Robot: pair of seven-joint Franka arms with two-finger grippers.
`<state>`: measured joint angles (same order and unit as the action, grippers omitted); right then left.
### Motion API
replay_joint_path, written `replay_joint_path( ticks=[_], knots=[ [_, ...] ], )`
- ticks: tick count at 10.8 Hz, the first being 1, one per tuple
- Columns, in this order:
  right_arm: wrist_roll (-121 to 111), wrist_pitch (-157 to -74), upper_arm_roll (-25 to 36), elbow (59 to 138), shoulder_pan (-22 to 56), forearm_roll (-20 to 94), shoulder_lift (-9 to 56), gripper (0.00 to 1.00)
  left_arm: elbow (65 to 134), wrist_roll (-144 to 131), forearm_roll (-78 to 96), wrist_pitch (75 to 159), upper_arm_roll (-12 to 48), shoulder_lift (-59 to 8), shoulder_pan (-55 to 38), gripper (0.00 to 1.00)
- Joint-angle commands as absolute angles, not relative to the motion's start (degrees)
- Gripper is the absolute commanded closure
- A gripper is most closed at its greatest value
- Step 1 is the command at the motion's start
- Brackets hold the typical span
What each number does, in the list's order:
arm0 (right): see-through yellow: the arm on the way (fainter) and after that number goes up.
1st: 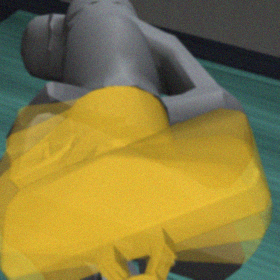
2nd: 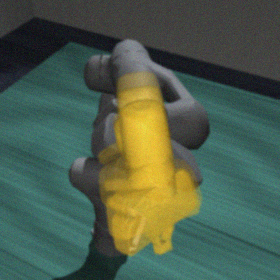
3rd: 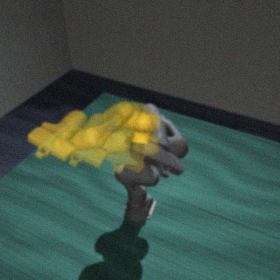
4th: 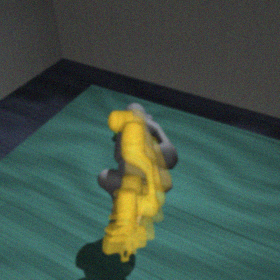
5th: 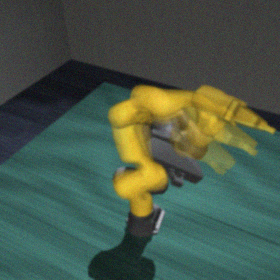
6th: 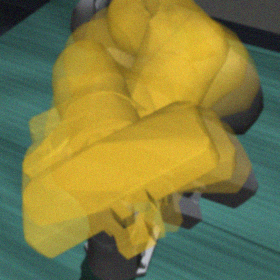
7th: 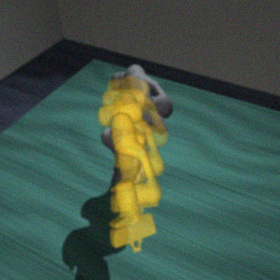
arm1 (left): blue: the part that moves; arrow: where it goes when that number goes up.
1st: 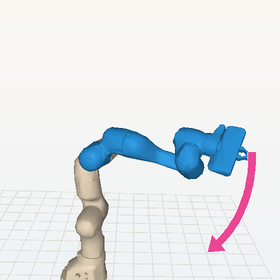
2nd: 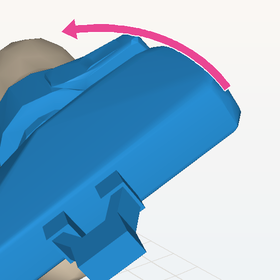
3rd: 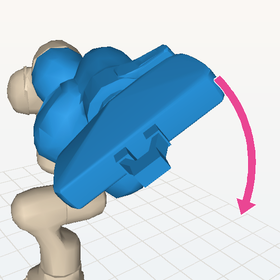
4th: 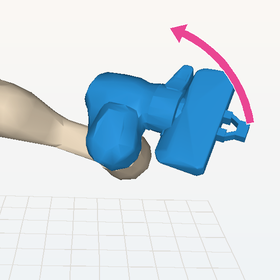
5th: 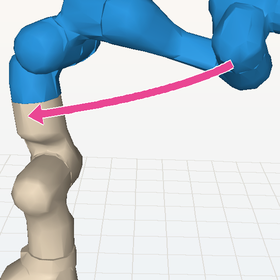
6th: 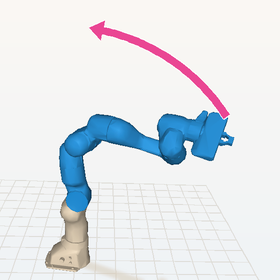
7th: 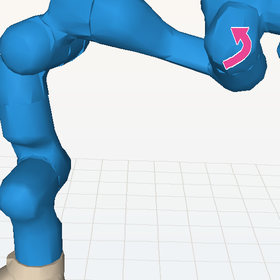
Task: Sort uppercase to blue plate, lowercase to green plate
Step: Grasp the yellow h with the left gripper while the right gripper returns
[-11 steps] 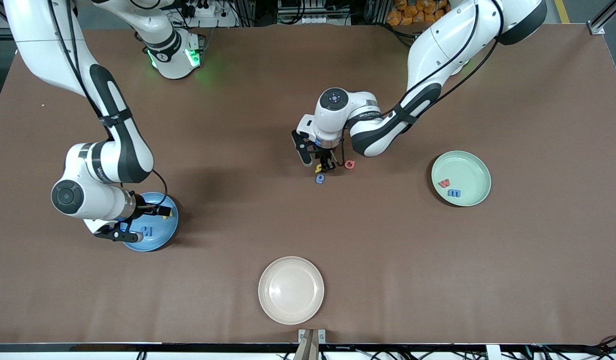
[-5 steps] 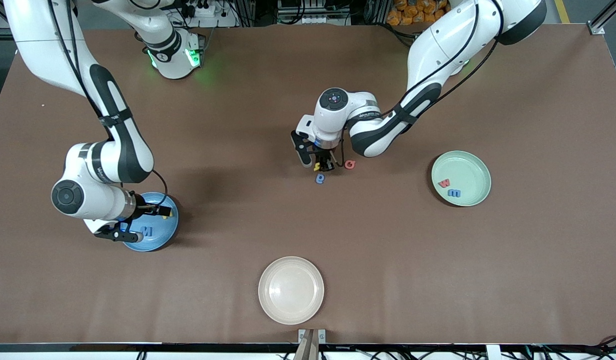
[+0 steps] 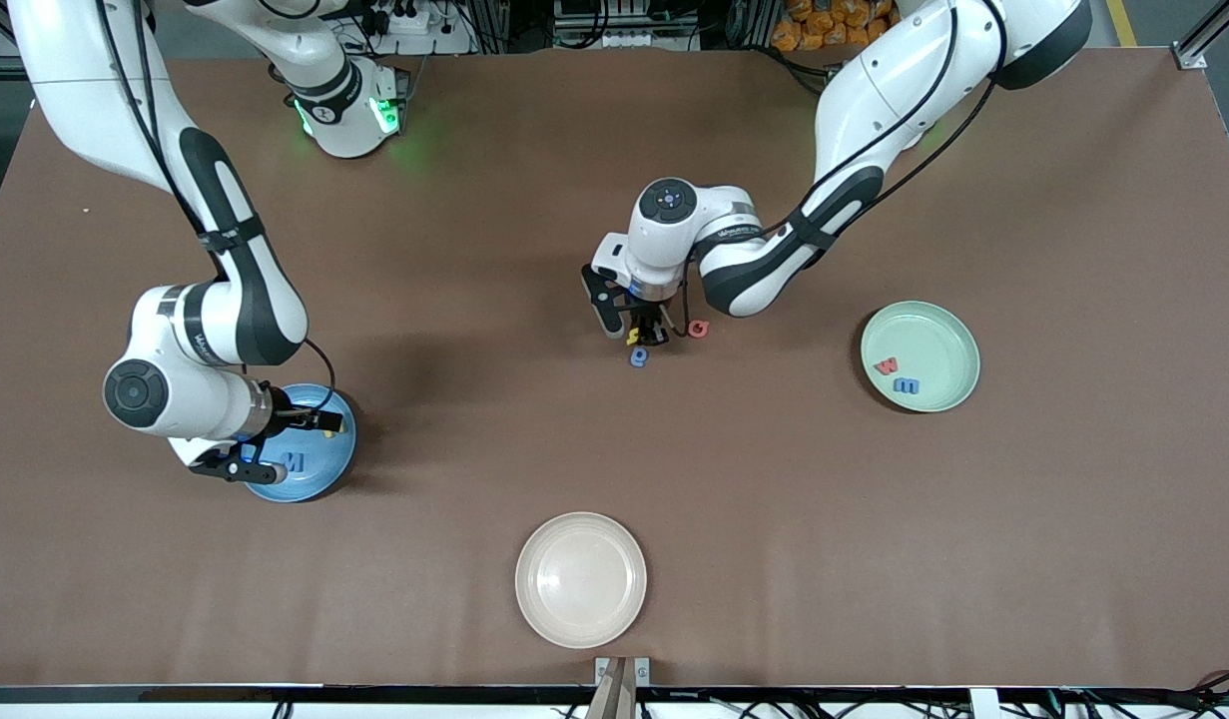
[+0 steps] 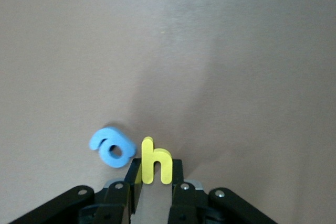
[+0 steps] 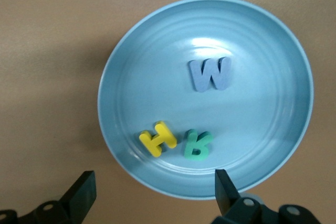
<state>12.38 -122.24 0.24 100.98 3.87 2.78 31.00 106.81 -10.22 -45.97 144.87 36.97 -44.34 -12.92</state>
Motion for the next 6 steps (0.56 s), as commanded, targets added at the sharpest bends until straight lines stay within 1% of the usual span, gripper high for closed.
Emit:
replay_joint_path(
  ticks=[1,3,4,5,6],
  knots=[
    [22.4,-118.8,-0.3,101.1,8.5,3.6,26.9,0.00,109.9,-10.4,-45.5,139.8,40.0,-39.3,-6.7,1.00],
    [35.0,-119.3,-4.7,100.3,12.1,3.6,25.9,0.00,110.5,-9.8,-40.9,125.9,45.2,-33.5,-0.2,1.00],
    [42.6,-119.5,-6.7,98.8,13.8,3.5,26.3,0.00,110.6,-9.8,-39.9,120.5,48.5,-31.6,3.8,1.00],
    [49.3,-120.1,-8.3,97.7,16.4,3.5,26.5,0.00,110.9,-9.2,-39.2,116.1,52.3,-30.6,9.3,1.00],
    [55.7,-122.0,-9.7,97.4,18.6,3.4,26.7,0.00,112.2,-8.8,-38.9,113.7,55.9,-29.5,15.8,1.00]
  ],
)
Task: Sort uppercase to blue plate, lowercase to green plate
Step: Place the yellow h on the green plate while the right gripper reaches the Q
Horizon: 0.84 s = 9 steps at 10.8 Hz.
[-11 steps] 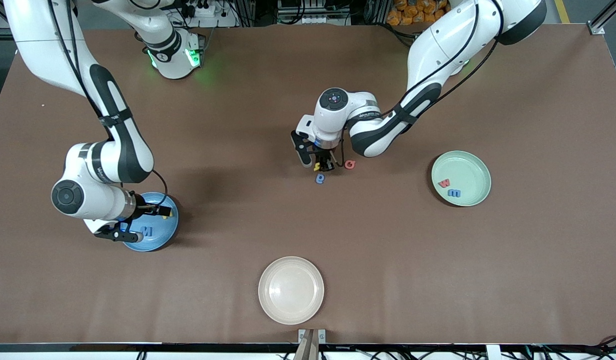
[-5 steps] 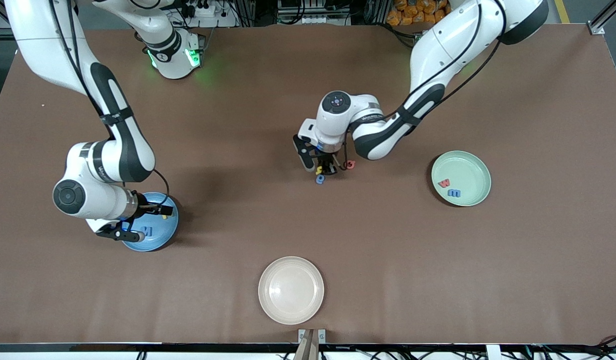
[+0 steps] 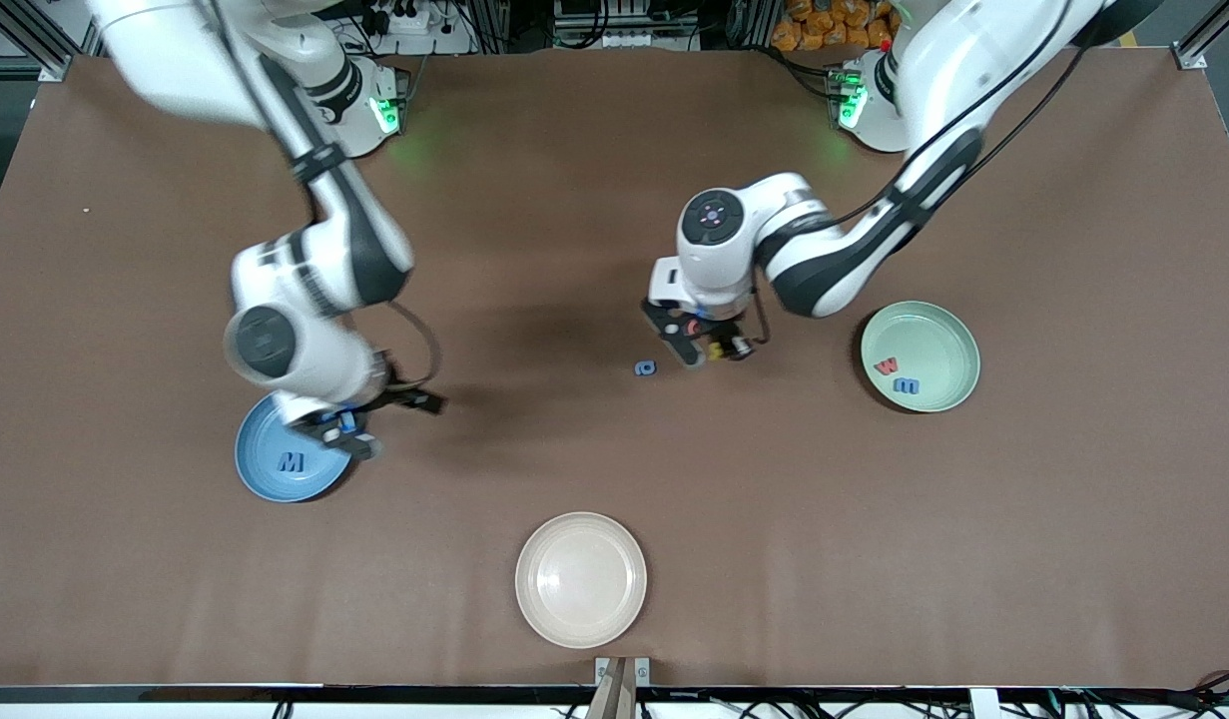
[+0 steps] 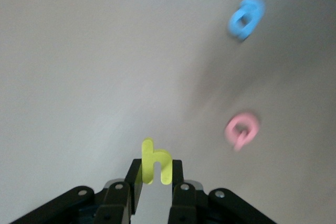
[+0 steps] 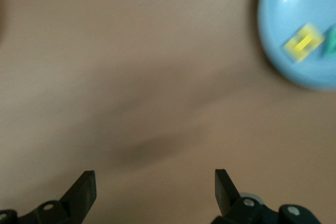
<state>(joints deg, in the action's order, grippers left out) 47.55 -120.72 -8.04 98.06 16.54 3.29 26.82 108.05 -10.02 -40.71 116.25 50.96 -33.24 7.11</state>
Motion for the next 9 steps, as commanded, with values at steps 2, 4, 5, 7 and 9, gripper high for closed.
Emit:
replay_joint_path(
  ticks=[2,4,5,7,9],
  knots=[
    [67.0,-129.1,-12.4,97.4,24.9,2.6,28.6,0.00,118.0,-8.4,-38.8,113.9,64.7,-28.0,33.1,1.00],
    [76.2,-133.1,-12.3,96.6,32.2,2.1,30.4,0.00,122.3,-7.5,-38.8,114.4,72.1,-28.5,49.9,1.00],
    [81.1,-133.2,-12.2,93.5,35.6,0.2,32.8,0.00,123.0,-3.6,-38.8,114.4,73.8,-28.7,55.9,1.00],
    [94.5,-132.2,-11.6,83.7,42.3,-10.5,41.0,0.00,123.1,4.3,-38.8,116.9,73.7,-32.0,64.3,1.00],
    [99.2,-131.0,-11.5,77.6,45.7,-16.0,46.7,0.00,123.4,7.0,-38.8,120.0,72.3,-35.0,67.5,1.00]
  ],
)
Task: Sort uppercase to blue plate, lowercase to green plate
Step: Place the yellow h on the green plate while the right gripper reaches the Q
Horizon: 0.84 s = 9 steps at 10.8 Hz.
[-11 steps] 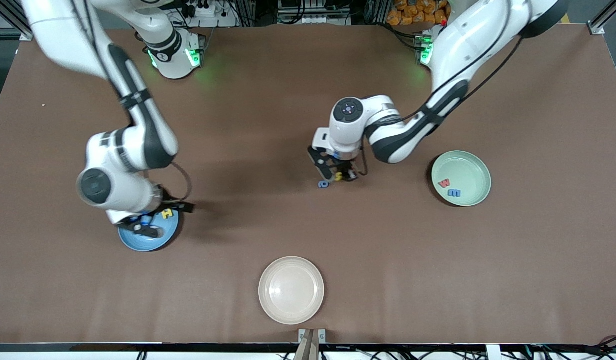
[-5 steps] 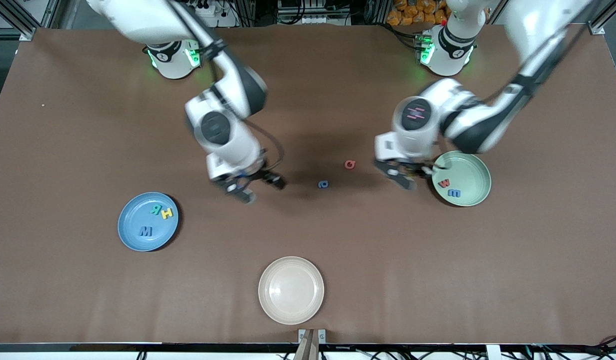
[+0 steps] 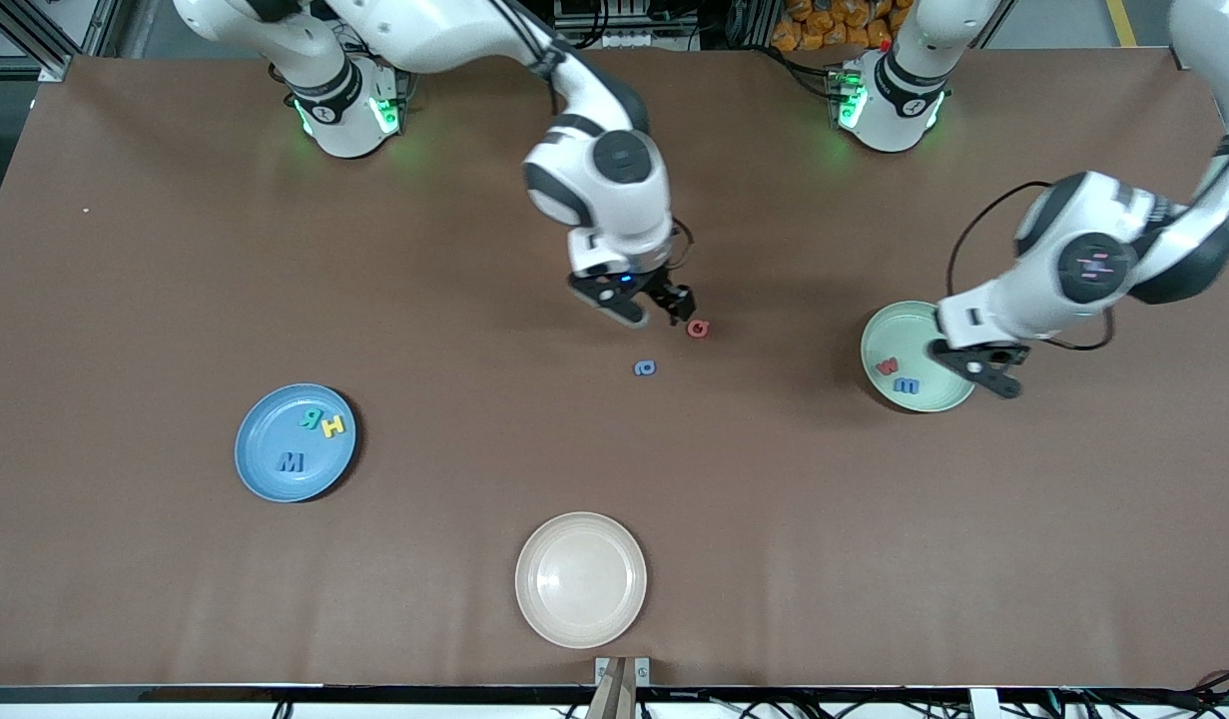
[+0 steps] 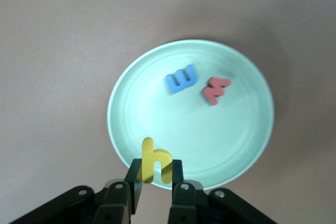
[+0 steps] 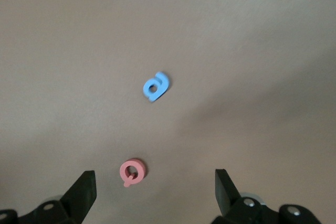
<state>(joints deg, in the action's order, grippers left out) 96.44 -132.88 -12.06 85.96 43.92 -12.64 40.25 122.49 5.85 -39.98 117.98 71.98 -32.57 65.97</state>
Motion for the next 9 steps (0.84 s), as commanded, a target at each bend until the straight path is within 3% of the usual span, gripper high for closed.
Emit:
replay_joint_path(
  ticks=[1,3,8,9],
  knots=[
    [99.2,-129.7,-10.5,73.4,47.4,-16.3,49.6,0.01,123.4,6.5,-38.7,120.8,71.5,-35.9,67.5,1.00],
    [99.2,-126.7,-7.1,64.0,51.7,-16.6,55.9,0.03,123.4,5.7,-34.1,123.5,68.8,-37.3,67.4,1.00],
    [94.8,-126.8,-5.5,62.3,55.3,-20.0,58.8,0.23,123.3,1.9,-28.5,126.6,64.2,-38.0,65.6,0.99],
    [93.2,-126.9,-5.5,62.3,55.4,-20.2,59.4,0.27,123.3,0.7,-28.5,126.7,64.2,-37.8,65.2,0.89]
  ],
)
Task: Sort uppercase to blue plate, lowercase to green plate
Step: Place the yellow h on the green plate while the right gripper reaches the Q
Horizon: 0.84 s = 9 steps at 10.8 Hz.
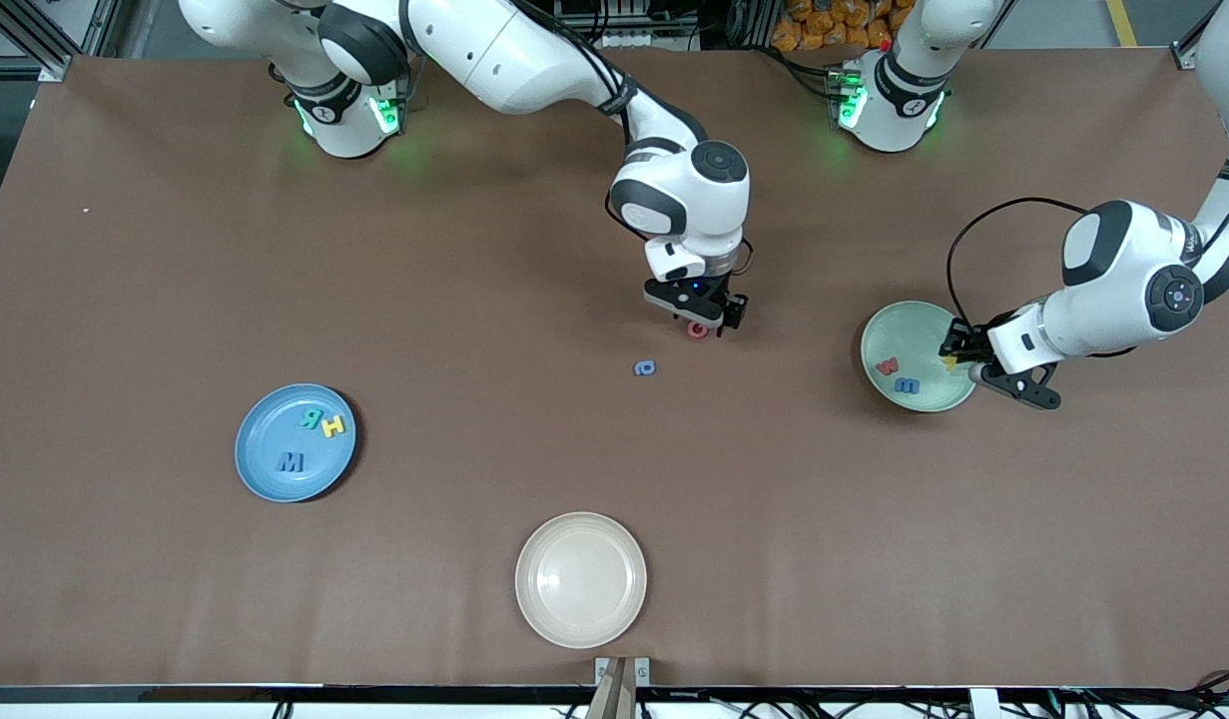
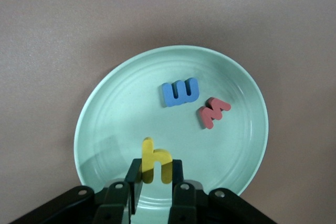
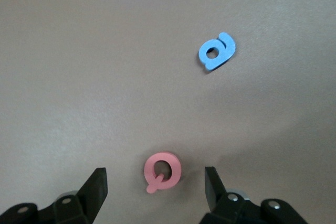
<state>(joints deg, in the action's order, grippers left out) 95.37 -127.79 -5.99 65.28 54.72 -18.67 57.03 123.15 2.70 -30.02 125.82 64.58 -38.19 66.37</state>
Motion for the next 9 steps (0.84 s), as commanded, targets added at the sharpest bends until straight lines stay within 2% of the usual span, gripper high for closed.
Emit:
replay_joint_path(
  ticks=[1,2,4,5,6,7,9],
  knots=[
    [93.1,-127.2,-5.4,62.3,55.5,-20.3,59.8,0.28,123.3,-1.0,-28.5,126.7,64.2,-37.8,64.7,0.78],
    [92.9,-127.4,-5.5,62.2,55.5,-20.3,60.2,0.30,123.2,-2.4,-28.5,126.7,64.2,-37.8,64.1,0.66],
    [93.0,-127.9,-5.4,61.1,55.7,-20.2,61.4,0.30,123.0,-4.0,-28.5,126.7,64.2,-37.6,62.7,0.54],
    [93.0,-127.9,-5.4,60.7,55.7,-20.3,61.7,0.30,122.7,-5.3,-28.5,126.7,64.2,-37.5,61.6,0.52],
    [92.9,-128.0,-5.4,60.6,55.8,-20.3,62.1,0.35,122.5,-6.8,-28.6,126.7,64.2,-37.4,60.6,0.47],
    [92.9,-128.0,-5.3,60.6,55.9,-20.3,62.3,0.38,122.4,-8.2,-28.6,126.7,64.2,-37.3,59.3,0.47],
    [92.8,-128.0,-5.4,60.6,56.1,-22.0,62.8,0.49,121.8,-10.6,-28.8,126.7,64.2,-37.3,56.7,0.42]
  ],
)
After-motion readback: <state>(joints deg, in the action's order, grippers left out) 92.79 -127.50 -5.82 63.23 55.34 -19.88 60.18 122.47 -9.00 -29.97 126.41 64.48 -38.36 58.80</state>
